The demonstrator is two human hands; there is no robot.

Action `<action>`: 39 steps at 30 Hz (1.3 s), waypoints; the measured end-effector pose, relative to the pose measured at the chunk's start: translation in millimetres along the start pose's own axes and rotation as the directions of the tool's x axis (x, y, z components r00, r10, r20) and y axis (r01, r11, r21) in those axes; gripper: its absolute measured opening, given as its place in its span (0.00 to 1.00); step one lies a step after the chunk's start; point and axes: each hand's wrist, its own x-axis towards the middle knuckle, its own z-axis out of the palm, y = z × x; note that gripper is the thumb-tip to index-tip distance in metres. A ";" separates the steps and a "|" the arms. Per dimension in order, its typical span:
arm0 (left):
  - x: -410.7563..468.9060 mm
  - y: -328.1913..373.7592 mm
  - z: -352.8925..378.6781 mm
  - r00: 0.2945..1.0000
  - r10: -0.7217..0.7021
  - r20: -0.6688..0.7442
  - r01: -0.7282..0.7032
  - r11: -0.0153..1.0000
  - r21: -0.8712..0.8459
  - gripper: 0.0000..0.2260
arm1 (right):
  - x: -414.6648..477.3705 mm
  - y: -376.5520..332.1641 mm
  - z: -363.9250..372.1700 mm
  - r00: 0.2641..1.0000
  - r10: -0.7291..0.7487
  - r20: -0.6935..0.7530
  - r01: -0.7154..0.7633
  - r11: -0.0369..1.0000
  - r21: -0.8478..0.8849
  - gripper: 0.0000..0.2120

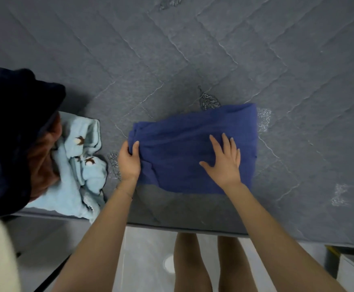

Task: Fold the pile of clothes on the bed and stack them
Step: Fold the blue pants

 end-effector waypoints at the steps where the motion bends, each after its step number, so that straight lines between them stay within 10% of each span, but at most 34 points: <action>1: -0.5 0.0 0.1 1.000 0.030 0.003 -0.030 0.998 0.058 0.11 | 0.6 2.0 0.7 1.000 0.005 0.004 -0.005 1.000 -0.004 0.38; 6: -24.2 2.8 22.7 0.907 0.418 0.047 -0.375 0.755 0.538 0.27 | 6.8 18.4 -0.3 0.993 0.040 -0.107 -0.033 0.997 0.068 0.40; 12: -61.2 0.3 92.0 0.709 0.510 0.487 -0.689 0.355 0.632 0.32 | 23.7 48.6 -16.7 0.945 0.208 -0.253 -0.140 0.954 0.265 0.44; 17: -59.6 -17.3 130.6 0.790 0.302 0.533 -0.613 0.376 0.695 0.42 | 41.2 69.5 -28.9 0.927 0.315 -0.202 -0.208 0.882 0.422 0.39; 24: -66.5 -19.8 113.5 0.827 0.372 0.421 -0.558 0.448 0.699 0.34 | 53.6 59.6 -36.3 0.950 0.311 -0.041 -0.173 0.630 0.757 0.15; 29: -71.8 -41.2 71.5 0.937 0.289 0.194 -0.333 0.578 0.745 0.28 | 47.3 38.4 -41.0 0.947 0.298 -0.118 -0.116 0.661 0.742 0.10; 39: -74.5 -39.6 12.8 0.925 0.366 0.102 -0.366 0.784 0.502 0.21 | 19.6 -68.9 -14.2 0.998 0.004 -0.070 0.048 0.704 0.708 0.16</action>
